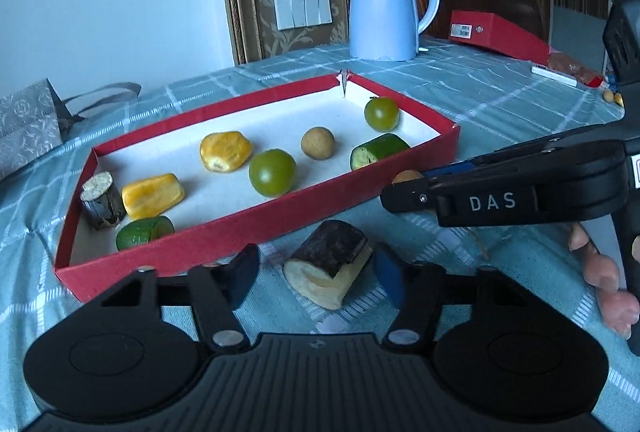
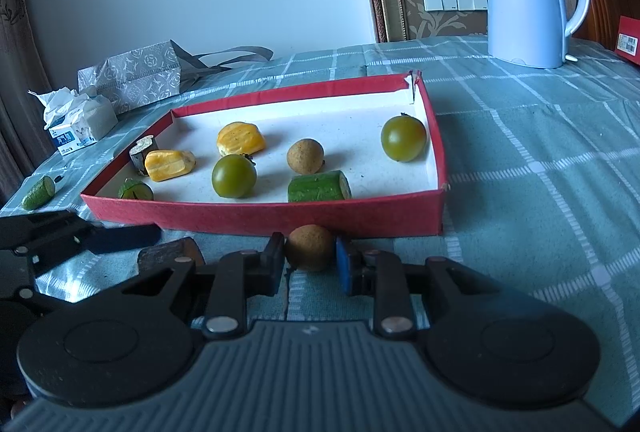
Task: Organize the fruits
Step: 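Grasp the dark eggplant chunk with the left gripper while the right holds the brown fruit, then lower the eggplant chunk into the red box and open the left gripper while the right holds the brown fruit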
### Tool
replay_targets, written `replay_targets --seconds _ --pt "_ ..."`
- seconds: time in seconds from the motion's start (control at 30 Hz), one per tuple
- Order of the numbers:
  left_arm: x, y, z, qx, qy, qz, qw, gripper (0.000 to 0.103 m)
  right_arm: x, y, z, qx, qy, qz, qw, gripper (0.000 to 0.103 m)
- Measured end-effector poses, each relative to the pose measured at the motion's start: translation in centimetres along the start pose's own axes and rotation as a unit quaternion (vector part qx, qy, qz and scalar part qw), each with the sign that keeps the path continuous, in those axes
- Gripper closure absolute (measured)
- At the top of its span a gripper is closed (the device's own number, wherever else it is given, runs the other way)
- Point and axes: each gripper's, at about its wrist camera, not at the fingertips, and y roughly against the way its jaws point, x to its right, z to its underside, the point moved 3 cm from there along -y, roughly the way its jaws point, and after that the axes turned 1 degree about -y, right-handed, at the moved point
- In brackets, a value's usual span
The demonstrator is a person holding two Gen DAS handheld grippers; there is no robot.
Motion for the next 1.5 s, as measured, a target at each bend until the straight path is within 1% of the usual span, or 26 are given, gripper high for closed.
replay_targets --seconds 0.03,0.13,0.17,0.33,0.47,0.6,0.73,0.9,1.03,1.37,1.5 --pt "0.0 0.0 0.0 0.000 0.001 0.001 1.0000 0.046 0.0 0.0 0.0 0.000 0.000 0.000 1.000 0.077" --pt "0.2 0.1 0.1 0.000 -0.003 0.009 1.0000 0.057 0.0 0.0 0.0 0.000 0.000 0.000 1.000 0.077" --pt "0.3 0.2 0.1 0.001 -0.006 0.010 0.9999 0.058 0.0 0.0 0.0 0.000 0.000 0.000 1.000 0.077" --pt "0.4 0.3 0.1 0.002 -0.004 0.003 1.0000 0.059 0.0 0.0 0.0 0.000 0.000 0.000 1.000 0.077" --pt "0.2 0.4 0.0 0.006 0.001 -0.024 0.9997 0.059 0.0 0.0 0.0 0.000 0.000 0.000 1.000 0.077" --pt "-0.7 1.0 -0.2 0.016 0.030 -0.052 0.9981 0.059 0.0 0.0 0.0 0.000 0.000 0.000 1.000 0.077" --pt "-1.3 1.5 -0.2 0.024 0.043 -0.087 0.9950 0.059 0.0 0.0 0.0 0.000 0.000 0.001 1.000 0.077" --pt "-2.5 2.1 -0.2 0.023 0.082 -0.096 0.9917 0.059 0.0 0.0 0.0 0.000 0.000 0.001 1.000 0.077" --pt "-2.8 2.7 -0.5 0.031 0.093 -0.104 0.9897 0.059 0.0 0.0 0.0 0.000 0.000 0.001 1.000 0.077" --pt "-2.6 3.1 -1.6 0.036 0.085 -0.107 0.9900 0.059 0.0 0.1 0.0 0.005 0.001 -0.003 1.000 0.077" --pt "-2.9 3.2 -2.2 0.037 0.089 -0.116 0.9885 0.059 -0.1 0.4 0.0 0.014 0.004 -0.002 1.000 0.077"
